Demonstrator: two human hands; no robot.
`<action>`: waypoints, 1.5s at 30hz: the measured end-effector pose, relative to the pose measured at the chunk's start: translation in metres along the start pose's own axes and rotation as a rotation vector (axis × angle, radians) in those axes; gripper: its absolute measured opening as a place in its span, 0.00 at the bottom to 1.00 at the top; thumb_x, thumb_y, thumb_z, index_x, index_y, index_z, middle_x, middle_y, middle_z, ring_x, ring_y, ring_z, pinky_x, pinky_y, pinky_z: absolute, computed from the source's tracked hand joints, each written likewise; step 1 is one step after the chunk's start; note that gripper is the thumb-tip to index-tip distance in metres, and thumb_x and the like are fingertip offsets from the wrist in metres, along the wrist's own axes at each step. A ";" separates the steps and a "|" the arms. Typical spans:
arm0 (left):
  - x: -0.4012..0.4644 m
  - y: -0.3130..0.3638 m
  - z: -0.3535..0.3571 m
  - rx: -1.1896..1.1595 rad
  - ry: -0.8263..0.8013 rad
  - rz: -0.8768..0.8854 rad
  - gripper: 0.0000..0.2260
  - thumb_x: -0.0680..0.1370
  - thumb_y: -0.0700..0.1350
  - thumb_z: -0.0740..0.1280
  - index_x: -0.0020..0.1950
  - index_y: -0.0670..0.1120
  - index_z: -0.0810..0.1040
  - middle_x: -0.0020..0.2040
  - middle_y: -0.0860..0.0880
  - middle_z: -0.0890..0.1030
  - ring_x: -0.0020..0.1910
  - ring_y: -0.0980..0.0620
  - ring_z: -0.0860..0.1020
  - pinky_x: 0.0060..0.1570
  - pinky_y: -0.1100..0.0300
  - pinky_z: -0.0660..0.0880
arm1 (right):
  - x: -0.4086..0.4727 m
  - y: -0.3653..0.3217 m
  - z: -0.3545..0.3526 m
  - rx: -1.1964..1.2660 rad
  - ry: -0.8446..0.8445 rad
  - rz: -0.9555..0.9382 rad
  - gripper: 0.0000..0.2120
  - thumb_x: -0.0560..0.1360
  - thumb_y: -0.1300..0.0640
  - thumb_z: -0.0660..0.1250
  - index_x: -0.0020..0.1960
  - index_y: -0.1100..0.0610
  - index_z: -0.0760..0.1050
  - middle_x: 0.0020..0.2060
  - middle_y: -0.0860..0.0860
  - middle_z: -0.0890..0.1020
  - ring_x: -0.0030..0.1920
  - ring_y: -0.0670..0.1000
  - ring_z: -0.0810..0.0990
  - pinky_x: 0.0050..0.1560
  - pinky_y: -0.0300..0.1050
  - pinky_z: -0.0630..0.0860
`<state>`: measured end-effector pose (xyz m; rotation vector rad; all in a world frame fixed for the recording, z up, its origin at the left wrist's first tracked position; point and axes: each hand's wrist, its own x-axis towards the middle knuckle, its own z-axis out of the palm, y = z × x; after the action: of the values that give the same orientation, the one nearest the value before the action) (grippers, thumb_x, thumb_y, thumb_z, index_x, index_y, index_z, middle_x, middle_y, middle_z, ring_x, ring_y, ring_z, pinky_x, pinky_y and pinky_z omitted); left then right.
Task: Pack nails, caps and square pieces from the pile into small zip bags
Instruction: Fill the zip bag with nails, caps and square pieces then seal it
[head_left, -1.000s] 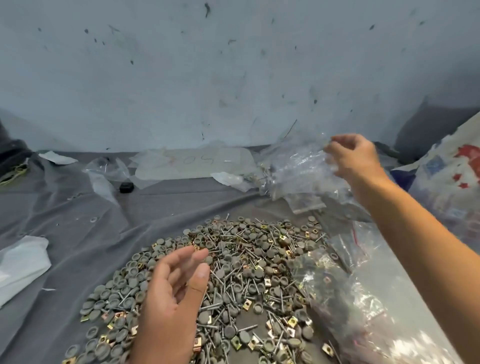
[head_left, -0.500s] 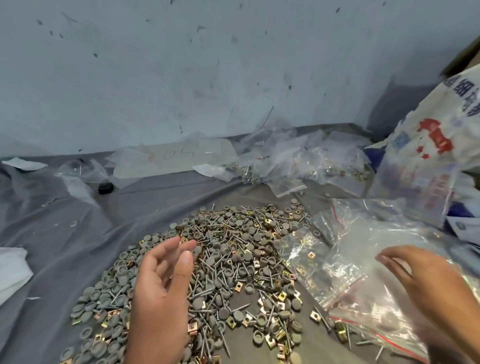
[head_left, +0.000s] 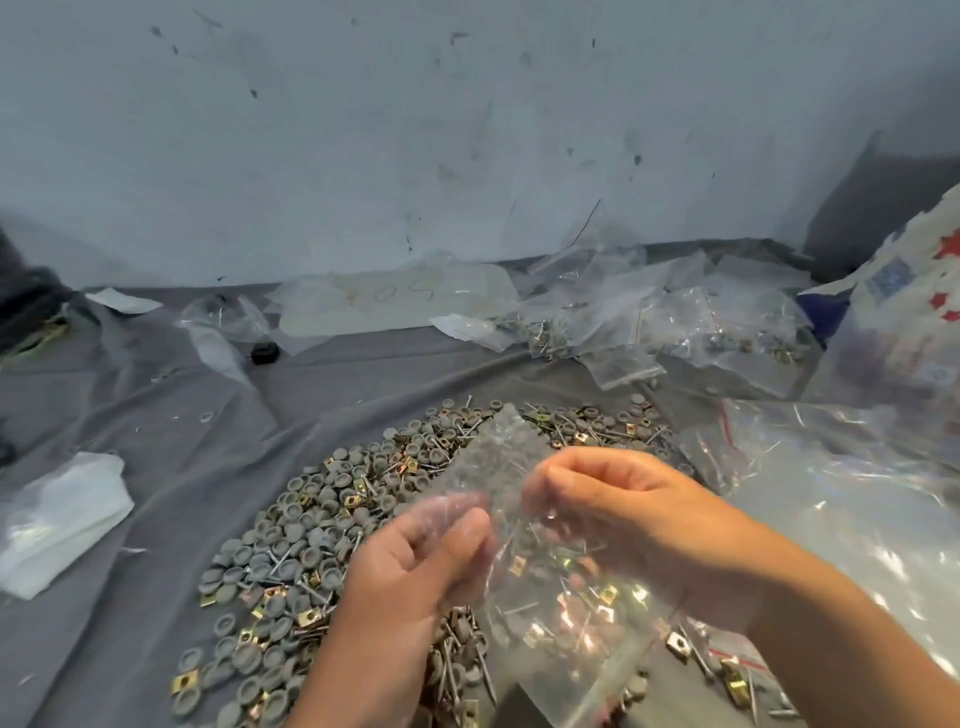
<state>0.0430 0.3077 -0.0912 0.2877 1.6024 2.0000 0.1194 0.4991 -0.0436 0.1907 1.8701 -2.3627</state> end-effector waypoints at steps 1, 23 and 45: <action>0.001 0.001 -0.003 -0.039 0.078 0.008 0.16 0.61 0.55 0.79 0.45 0.50 0.87 0.42 0.46 0.86 0.39 0.53 0.84 0.38 0.61 0.80 | 0.004 0.007 -0.002 0.057 0.010 0.026 0.11 0.74 0.50 0.71 0.52 0.55 0.83 0.49 0.54 0.84 0.42 0.49 0.81 0.39 0.44 0.80; -0.014 -0.003 -0.002 1.123 0.197 0.599 0.08 0.75 0.56 0.72 0.51 0.57 0.84 0.43 0.64 0.82 0.44 0.65 0.79 0.48 0.53 0.78 | 0.024 0.063 0.016 -0.145 0.306 -0.142 0.11 0.64 0.45 0.78 0.43 0.49 0.83 0.36 0.52 0.85 0.37 0.46 0.81 0.35 0.37 0.74; -0.005 0.002 -0.021 1.052 0.710 0.917 0.07 0.78 0.33 0.69 0.52 0.42 0.84 0.51 0.48 0.84 0.48 0.59 0.80 0.53 0.78 0.71 | -0.009 0.064 -0.027 -1.465 -0.122 -0.072 0.15 0.75 0.43 0.72 0.60 0.35 0.73 0.53 0.32 0.69 0.54 0.37 0.71 0.56 0.38 0.74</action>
<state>0.0369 0.2874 -0.0942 0.8912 3.3879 1.6274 0.1396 0.5104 -0.1099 -0.1715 2.8997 -0.5074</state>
